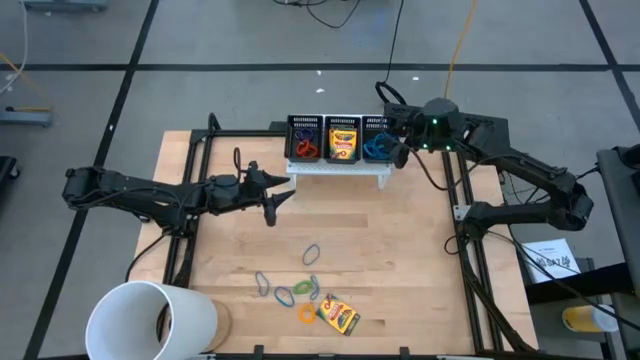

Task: Pick & Place Office Desk Supplies
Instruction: Put the blue rubber band into the right black bin on the shelf

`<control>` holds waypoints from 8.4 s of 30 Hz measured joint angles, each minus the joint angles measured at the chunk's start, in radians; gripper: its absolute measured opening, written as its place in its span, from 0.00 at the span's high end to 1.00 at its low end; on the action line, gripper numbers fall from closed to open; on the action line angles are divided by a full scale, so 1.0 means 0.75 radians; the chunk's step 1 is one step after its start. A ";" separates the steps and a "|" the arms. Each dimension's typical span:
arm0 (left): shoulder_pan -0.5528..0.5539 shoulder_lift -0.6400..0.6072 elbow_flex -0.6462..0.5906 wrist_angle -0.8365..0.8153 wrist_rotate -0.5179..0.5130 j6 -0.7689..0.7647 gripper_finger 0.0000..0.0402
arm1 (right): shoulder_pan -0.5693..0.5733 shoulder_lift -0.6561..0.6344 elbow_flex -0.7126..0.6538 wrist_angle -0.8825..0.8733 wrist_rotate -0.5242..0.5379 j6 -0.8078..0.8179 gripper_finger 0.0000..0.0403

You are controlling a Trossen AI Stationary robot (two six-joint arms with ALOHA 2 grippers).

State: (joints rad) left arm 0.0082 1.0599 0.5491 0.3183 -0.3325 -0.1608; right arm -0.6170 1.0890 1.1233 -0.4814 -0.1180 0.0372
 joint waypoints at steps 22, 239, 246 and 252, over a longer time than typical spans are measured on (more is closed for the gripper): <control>0.000 0.000 0.001 0.046 0.000 -0.001 0.50 | 0.470 -0.226 -0.586 0.795 -0.987 0.060 0.50; -0.080 0.493 0.829 -0.631 0.061 0.187 0.39 | 0.725 -0.275 -0.980 1.289 0.058 0.013 1.00; -0.080 0.312 0.681 -0.598 0.011 0.182 0.39 | 0.725 -0.372 -0.980 1.194 0.098 0.004 1.00; -0.069 0.192 0.387 -0.360 -0.113 0.162 0.39 | 0.723 -0.402 -0.980 1.167 0.268 0.008 1.00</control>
State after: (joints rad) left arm -0.0432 1.2036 0.8396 0.0480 -0.4174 -0.0392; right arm -0.0751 0.7873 0.3882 0.3936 0.0828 0.0435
